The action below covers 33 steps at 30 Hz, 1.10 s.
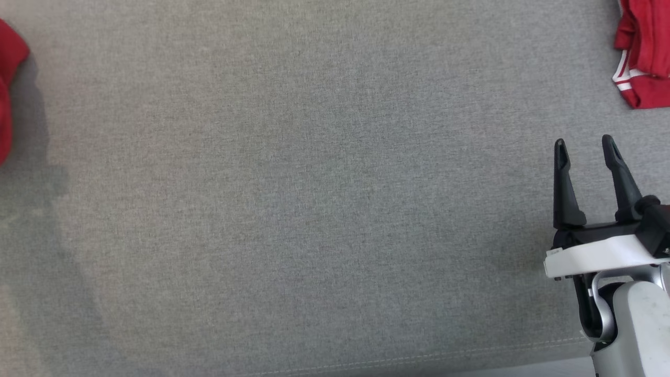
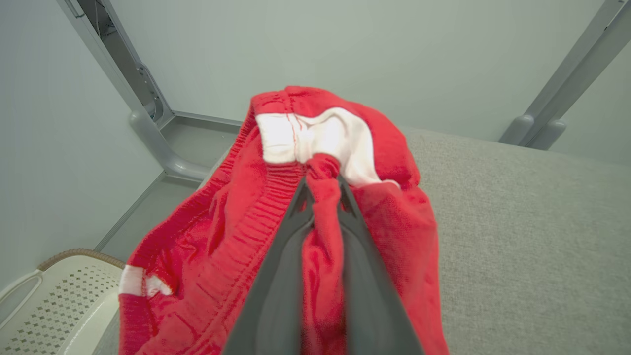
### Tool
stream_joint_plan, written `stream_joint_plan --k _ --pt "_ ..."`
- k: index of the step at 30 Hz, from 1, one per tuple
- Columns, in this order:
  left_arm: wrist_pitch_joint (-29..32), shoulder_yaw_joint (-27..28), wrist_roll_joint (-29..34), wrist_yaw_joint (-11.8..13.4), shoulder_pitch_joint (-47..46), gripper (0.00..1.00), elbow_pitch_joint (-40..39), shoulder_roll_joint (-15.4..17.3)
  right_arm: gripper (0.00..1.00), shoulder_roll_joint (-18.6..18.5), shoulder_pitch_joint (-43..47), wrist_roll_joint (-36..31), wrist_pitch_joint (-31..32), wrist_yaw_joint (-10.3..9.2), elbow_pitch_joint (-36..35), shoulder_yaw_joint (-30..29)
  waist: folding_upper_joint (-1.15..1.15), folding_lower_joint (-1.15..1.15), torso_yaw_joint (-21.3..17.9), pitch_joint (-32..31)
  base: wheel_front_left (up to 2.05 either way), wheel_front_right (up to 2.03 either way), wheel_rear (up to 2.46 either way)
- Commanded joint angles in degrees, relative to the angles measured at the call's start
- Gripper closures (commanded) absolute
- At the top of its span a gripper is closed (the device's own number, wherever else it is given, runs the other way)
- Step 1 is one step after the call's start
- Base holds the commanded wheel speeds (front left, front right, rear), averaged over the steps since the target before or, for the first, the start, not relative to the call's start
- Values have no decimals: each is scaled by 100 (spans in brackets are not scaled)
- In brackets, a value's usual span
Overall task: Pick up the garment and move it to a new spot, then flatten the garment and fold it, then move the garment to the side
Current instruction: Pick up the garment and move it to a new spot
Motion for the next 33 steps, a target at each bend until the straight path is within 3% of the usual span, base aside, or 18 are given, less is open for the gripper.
stream_joint_plan --k 1,12,24,33 --pt "-201 -48 81 12 -159 100 -92 66 0 32 96 53 -54 -11 71 32 0 0 -122 -432 0 0 0" --pt "-748 -564 441 12 -519 100 -1336 -291 0 226 362 287 -165 -11 555 138 0 0 -626 -1309 0 0 0" --pt "-245 -1251 644 248 -629 100 -3105 -1148 0 389 493 466 -170 -11 573 241 0 0 -1572 -1563 0 0 0" --pt "-181 -1746 601 390 221 100 -3169 -1667 0 436 430 551 -171 -11 508 350 0 0 -2051 -1453 0 0 0"
